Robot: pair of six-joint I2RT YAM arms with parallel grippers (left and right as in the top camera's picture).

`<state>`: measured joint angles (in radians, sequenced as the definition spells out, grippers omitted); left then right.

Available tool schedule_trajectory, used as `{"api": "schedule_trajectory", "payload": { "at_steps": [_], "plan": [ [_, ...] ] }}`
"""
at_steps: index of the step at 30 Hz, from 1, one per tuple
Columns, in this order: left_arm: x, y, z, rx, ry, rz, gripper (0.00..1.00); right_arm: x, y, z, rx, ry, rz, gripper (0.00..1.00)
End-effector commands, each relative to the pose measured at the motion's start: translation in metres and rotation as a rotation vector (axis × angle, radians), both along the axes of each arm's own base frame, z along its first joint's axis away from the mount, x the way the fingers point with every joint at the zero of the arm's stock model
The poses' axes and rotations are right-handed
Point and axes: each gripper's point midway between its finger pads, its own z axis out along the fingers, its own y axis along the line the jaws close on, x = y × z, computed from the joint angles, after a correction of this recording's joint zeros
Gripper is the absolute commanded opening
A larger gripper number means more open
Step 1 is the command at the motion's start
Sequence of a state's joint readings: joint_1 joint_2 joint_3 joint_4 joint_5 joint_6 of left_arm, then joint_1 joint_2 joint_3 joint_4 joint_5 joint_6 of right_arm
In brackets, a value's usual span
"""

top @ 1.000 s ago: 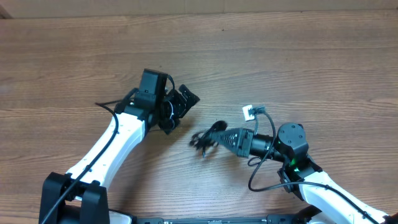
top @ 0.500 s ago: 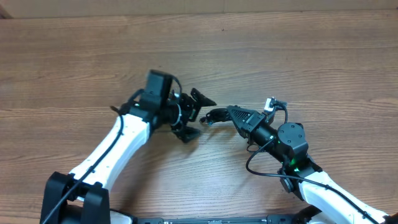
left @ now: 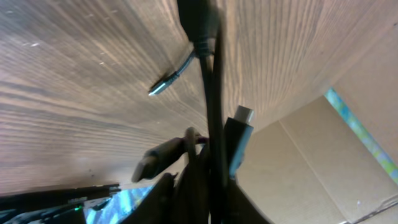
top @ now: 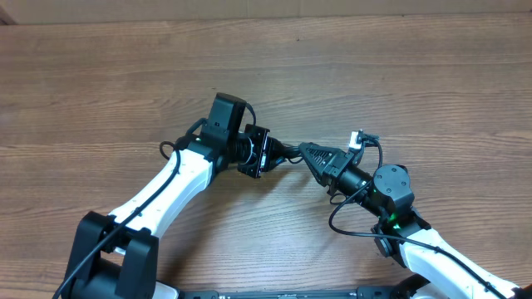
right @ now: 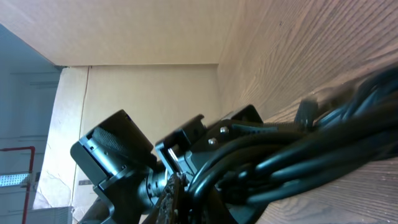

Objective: Untangle cables

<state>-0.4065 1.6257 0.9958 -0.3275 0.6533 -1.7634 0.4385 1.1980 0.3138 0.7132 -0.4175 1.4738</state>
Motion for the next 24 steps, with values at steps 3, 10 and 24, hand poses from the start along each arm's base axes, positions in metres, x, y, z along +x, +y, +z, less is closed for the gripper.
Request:
{"api": "schedule_trajectory", "payload": {
  "at_steps": [3,10,24],
  "plan": [
    [0.024,0.015,-0.009,0.09,-0.059,0.078,0.26,-0.015,0.011,-0.001,-0.047,-0.048,0.118,0.04],
    [0.047,0.049,-0.013,0.186,-0.169,0.095,0.39,-0.048,0.004,-0.08,-0.334,0.081,0.258,0.04],
    [-0.004,0.025,-0.013,0.119,-0.283,-0.33,0.55,-0.042,-0.001,-0.085,-0.399,0.034,0.236,0.04]
  ]
}}
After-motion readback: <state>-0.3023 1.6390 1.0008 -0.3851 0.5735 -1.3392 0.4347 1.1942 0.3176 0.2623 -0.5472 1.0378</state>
